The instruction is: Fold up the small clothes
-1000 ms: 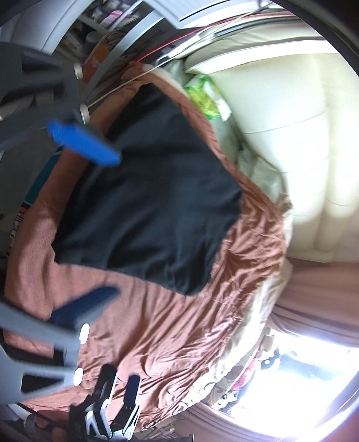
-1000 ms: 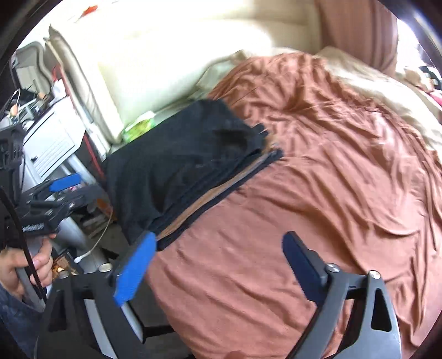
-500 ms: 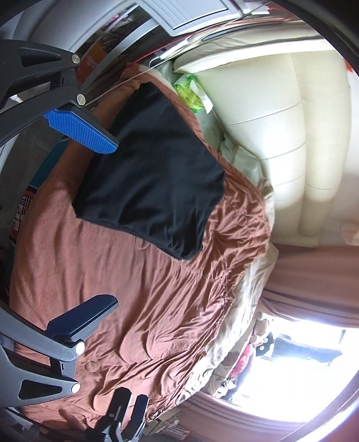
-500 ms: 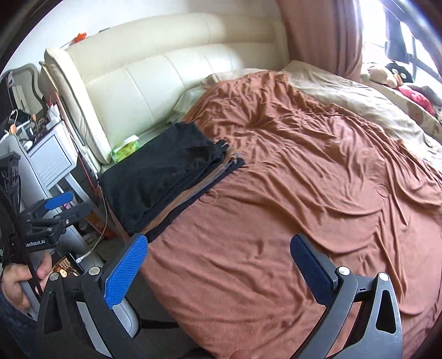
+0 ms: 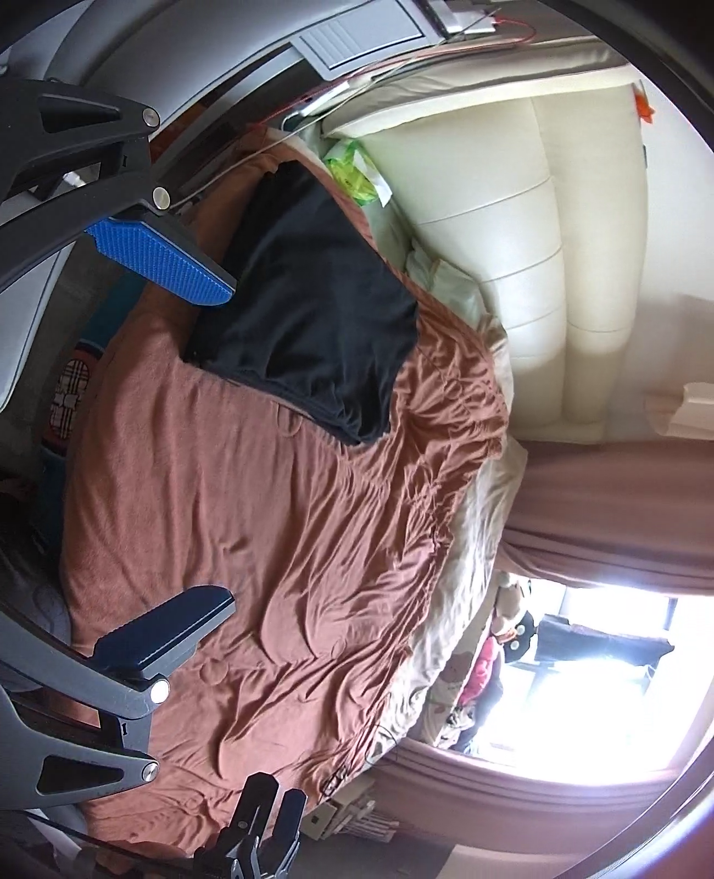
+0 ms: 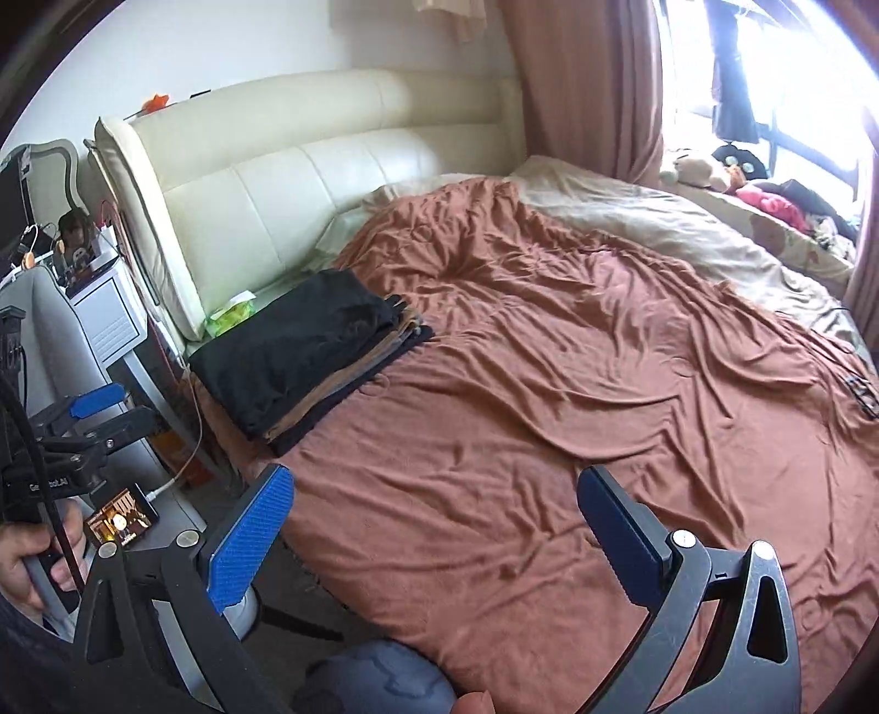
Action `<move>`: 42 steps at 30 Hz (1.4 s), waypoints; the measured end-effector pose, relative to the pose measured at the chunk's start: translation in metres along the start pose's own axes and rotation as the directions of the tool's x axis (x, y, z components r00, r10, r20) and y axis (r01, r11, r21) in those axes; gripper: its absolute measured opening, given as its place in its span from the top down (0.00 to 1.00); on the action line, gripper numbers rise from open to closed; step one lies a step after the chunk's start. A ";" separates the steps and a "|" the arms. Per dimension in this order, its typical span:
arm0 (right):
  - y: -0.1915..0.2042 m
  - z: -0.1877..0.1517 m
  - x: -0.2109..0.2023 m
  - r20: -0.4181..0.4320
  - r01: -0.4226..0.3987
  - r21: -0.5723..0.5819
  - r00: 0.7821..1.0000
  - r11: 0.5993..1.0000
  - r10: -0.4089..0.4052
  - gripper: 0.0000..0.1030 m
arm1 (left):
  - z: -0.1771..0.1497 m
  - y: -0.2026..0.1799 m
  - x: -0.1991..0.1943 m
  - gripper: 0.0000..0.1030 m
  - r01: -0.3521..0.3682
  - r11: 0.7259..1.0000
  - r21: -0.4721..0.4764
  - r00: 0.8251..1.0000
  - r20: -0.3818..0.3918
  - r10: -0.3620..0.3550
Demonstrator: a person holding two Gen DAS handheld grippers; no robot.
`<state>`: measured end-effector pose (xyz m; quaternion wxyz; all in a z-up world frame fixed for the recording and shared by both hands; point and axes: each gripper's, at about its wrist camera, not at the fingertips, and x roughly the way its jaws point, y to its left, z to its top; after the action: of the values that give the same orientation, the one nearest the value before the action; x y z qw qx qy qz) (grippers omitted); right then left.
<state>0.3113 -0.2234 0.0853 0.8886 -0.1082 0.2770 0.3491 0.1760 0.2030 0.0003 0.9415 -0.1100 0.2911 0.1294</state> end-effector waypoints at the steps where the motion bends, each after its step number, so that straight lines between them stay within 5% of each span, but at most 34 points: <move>1: -0.001 -0.004 -0.006 0.007 0.010 0.004 1.000 1.000 -0.010 0.00 | -0.002 -0.003 -0.005 0.00 0.006 1.000 0.004 1.000 0.007 -0.006; 16: -0.006 -0.072 -0.117 0.135 0.072 0.090 0.987 0.993 -0.084 0.00 | -0.040 -0.046 -0.075 0.00 0.091 0.993 0.079 0.989 0.108 -0.099; 31: -0.003 -0.153 -0.169 0.197 0.157 0.108 0.964 0.982 -0.176 0.00 | -0.087 -0.088 -0.127 0.00 0.116 0.978 0.171 0.974 0.176 -0.146; 42: -0.003 -0.194 -0.203 0.214 0.130 0.098 0.965 0.987 -0.149 0.00 | -0.124 -0.123 -0.142 0.00 0.105 0.974 0.202 0.969 0.201 -0.146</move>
<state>0.1096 -0.4143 0.0409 0.9400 -0.0508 0.1826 0.2836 0.0361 0.0270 -0.0014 0.9799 -0.0232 0.1913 0.0521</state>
